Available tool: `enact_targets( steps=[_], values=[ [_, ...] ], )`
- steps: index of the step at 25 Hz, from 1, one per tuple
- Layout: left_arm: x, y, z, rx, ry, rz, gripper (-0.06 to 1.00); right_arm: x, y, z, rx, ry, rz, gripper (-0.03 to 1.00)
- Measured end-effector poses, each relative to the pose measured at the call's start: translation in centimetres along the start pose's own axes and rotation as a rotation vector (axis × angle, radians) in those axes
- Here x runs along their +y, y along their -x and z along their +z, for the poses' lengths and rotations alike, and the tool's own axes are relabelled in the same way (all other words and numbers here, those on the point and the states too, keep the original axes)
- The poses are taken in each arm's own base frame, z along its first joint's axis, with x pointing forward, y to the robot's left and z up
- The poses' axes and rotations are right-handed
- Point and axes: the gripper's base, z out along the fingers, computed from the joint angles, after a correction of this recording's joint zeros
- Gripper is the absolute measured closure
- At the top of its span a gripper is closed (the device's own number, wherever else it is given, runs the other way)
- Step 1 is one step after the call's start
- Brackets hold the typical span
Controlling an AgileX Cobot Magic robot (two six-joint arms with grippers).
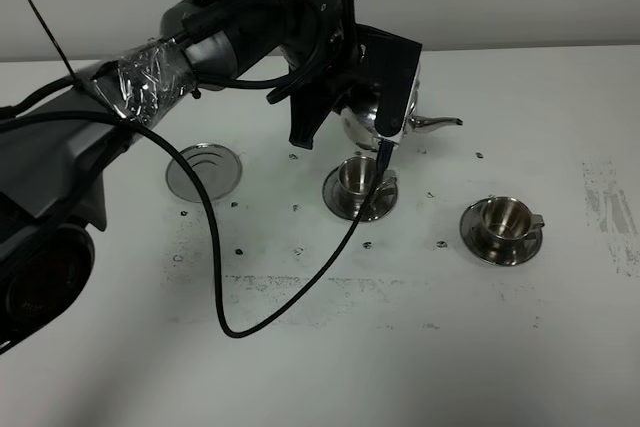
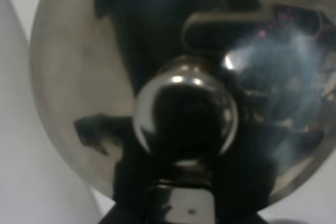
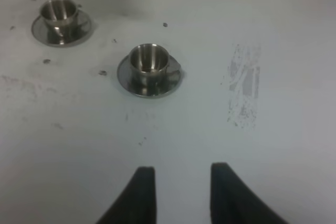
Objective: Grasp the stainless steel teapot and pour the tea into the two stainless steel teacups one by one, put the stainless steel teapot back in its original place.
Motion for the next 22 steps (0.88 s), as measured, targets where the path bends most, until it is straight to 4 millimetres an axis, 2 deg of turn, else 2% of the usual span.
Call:
enact_targets(
  steps=[6,12,22],
  values=[
    [-0.2,2.2,1.6,-0.038,0.043,0.07,0.77,0.0,0.0,0.0,0.0,0.0,0.0,0.73],
    [-0.9,3.6,3.9,-0.054,0.039,0.102,0.77,0.0,0.0,0.0,0.0,0.0,0.001,0.73],
    [-0.7,4.3,4.2,-0.068,0.092,0.21,0.77,0.0,0.0,0.0,0.0,0.0,0.001,0.73]
  ],
)
